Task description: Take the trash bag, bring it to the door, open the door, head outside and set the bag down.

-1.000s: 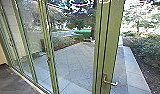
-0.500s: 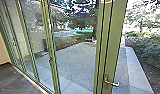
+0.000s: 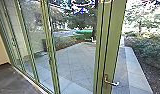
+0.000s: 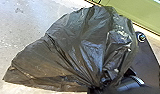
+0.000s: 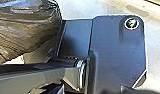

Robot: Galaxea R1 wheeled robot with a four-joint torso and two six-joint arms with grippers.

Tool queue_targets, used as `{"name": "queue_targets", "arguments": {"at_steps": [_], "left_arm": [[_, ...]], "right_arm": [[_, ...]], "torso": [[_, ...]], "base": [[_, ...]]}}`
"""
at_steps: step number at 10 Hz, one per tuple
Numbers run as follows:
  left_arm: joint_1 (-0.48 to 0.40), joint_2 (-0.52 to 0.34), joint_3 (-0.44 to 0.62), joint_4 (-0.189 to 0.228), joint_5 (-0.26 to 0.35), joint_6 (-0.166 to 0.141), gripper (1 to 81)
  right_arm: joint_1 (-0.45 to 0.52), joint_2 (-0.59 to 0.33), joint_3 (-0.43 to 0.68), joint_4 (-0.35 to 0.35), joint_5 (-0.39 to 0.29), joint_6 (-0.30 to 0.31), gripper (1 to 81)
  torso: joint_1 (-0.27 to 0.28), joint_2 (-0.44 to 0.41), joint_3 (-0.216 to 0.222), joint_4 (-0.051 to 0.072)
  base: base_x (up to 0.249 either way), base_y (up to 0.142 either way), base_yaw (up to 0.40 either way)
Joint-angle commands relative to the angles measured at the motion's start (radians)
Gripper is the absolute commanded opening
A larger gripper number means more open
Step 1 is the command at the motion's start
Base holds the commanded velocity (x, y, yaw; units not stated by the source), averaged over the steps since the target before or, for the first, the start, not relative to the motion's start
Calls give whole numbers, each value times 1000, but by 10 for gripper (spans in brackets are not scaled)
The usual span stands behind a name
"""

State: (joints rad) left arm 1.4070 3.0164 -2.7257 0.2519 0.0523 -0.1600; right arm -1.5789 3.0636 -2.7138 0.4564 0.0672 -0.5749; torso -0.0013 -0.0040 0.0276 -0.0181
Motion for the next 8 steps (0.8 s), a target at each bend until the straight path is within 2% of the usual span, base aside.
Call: {"name": "queue_targets", "arguments": {"at_steps": [1, 4, 6, 8], "left_arm": [[-78, -8, 0, -3, 50, -4, 10], [-78, -25, 13, -6, 61, -6, 10], [-76, -65, 73, -8, 63, -6, 10], [-75, -140, 190, -8, 63, -9, 10]], "right_arm": [[47, 6, 3, -5, -66, -5, 811], [35, -17, 45, -5, -40, -10, 811], [35, -122, 227, -4, -38, -8, 811], [32, -225, 385, 4, -38, -5, 811]], "torso": [[1, 0, 0, 0], [1, 0, 0, 0], [1, 0, 0, 0], [1, 0, 0, 0]], "base": [[0, 0, 0], [0, 0, 0], [0, 0, 0], [0, 0, 0]]}}
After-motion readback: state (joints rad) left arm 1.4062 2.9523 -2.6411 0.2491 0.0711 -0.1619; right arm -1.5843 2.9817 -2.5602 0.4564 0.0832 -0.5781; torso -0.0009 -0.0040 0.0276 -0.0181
